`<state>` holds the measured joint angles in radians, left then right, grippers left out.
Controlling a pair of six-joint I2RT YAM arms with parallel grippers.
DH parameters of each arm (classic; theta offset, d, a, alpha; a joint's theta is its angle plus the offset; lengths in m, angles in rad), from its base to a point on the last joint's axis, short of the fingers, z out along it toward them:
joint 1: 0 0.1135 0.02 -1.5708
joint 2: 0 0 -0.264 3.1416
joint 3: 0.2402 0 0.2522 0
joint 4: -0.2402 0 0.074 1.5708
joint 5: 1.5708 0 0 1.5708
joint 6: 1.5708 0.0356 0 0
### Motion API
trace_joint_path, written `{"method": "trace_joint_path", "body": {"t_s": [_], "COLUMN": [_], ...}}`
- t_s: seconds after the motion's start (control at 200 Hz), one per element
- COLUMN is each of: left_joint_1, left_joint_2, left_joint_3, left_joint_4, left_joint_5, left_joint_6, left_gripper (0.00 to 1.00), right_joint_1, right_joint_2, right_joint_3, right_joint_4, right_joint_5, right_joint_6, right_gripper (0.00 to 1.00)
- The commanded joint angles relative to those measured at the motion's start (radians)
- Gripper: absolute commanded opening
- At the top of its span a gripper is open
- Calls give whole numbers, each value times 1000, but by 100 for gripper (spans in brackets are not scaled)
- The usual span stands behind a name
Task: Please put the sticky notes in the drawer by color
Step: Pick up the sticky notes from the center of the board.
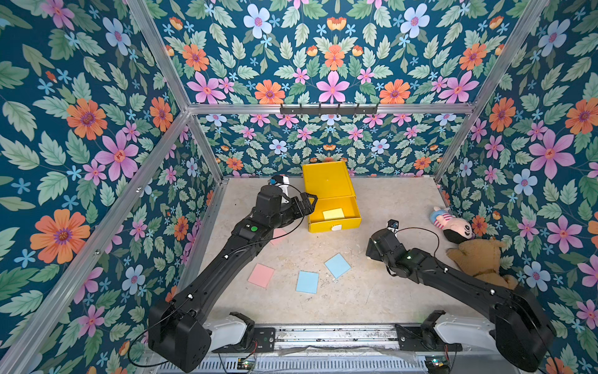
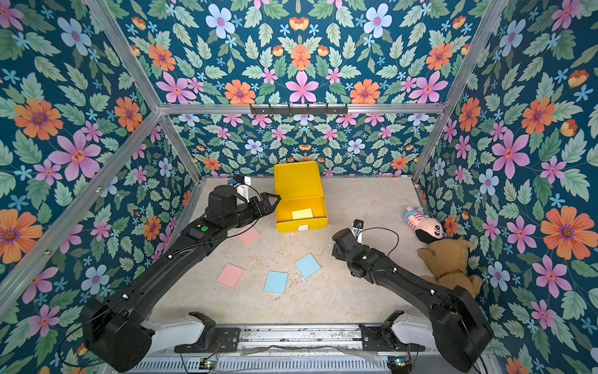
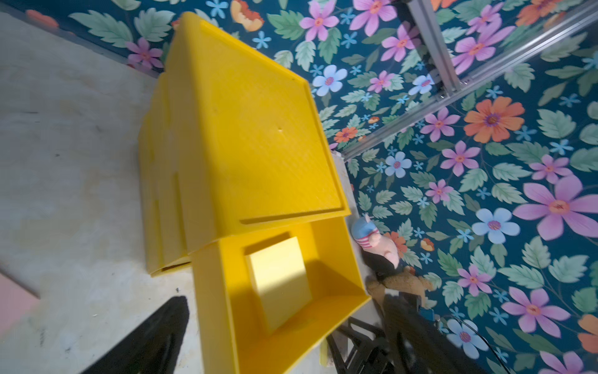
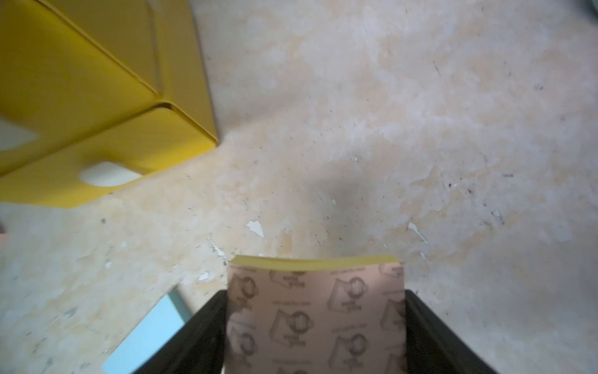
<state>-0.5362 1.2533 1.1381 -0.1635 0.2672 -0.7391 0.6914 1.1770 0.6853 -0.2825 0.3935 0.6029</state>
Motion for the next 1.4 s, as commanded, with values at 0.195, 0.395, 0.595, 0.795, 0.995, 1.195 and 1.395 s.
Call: {"method": "trace_joint_path", "body": {"t_s": [0.195, 0.395, 0.595, 0.795, 0.995, 1.195, 1.395], "left_joint_1": [-175, -256, -293, -319, -340, -344, -344], "left_joint_2": [153, 338, 428, 458, 477, 472, 456], "left_joint_3": [245, 400, 430, 382, 364, 341, 324], "left_joint_4": [-22, -29, -10, 51, 130, 150, 161], "left_joint_5": [13, 106, 170, 249, 342, 371, 371], "left_joint_6": [-62, -82, -92, -126, -168, -178, -181], "left_gripper": [99, 100, 100, 98, 88, 71, 56], "right_joint_1": [-45, -69, -69, -69, -69, -70, -70], "right_joint_2": [-243, -278, -319, -359, -367, -356, -340], "right_joint_3": [37, 93, 88, 81, 82, 82, 84], "right_joint_4": [71, 68, 100, 138, 143, 152, 146], "right_joint_5": [-133, -216, -267, -308, -303, -307, -292], "right_joint_6": [-217, -248, -252, -238, -236, -230, -235], "right_gripper": [82, 82, 82, 83, 83, 83, 83]}}
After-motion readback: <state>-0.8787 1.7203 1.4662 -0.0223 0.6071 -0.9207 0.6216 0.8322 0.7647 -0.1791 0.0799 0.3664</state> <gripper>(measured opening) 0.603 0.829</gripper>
